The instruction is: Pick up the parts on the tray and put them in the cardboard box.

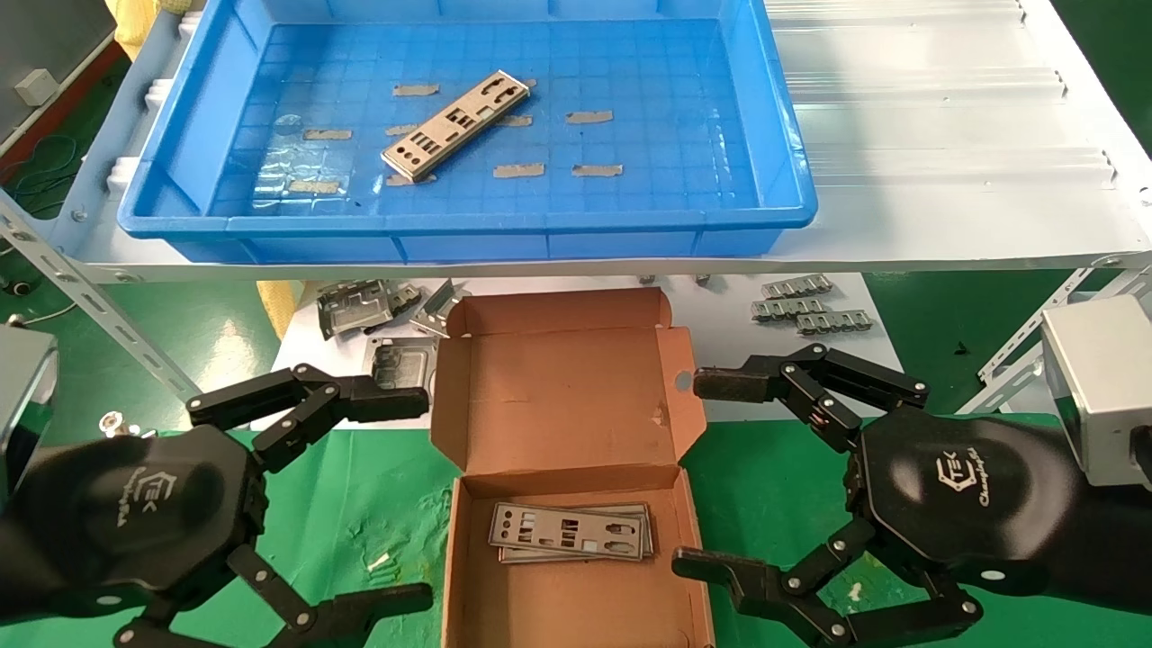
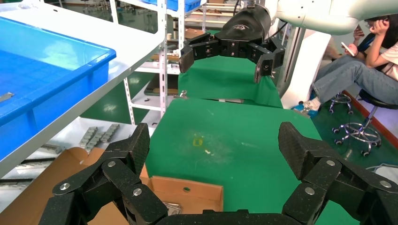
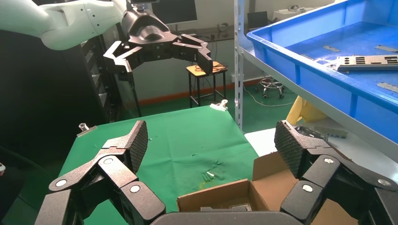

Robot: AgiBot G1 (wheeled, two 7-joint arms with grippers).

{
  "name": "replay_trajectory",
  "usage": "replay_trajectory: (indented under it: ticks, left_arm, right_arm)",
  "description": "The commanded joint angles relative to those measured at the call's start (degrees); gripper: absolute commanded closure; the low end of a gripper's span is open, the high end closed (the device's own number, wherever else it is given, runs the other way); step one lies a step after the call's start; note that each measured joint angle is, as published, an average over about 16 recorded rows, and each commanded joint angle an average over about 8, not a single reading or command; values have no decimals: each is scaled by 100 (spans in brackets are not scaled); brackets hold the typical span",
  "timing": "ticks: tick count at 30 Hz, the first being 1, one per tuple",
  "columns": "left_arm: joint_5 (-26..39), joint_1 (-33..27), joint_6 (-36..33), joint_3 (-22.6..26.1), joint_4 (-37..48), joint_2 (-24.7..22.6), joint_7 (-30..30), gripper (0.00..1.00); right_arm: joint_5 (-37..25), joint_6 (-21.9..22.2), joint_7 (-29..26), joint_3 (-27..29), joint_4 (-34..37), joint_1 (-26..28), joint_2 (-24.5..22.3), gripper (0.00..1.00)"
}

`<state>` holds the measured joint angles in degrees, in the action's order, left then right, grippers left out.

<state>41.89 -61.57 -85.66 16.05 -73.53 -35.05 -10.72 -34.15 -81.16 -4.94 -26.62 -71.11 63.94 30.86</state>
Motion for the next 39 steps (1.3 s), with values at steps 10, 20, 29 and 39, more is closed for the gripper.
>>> replay_trajectory:
  ticks: [10, 20, 29, 39]
  left_arm:
    - [0, 0, 0, 0, 0, 0, 0, 0]
    - [0, 0, 0, 0, 0, 0, 0, 0]
    - [0, 0, 0, 0, 0, 0, 0, 0]
    - [0, 0, 0, 0, 0, 0, 0, 0]
  right_arm:
    - [0, 0, 0, 0, 0, 0, 0, 0]
    - [0, 0, 0, 0, 0, 0, 0, 0]
    - [0, 0, 0, 0, 0, 0, 0, 0]
    - [0, 0, 0, 0, 0, 0, 0, 0]
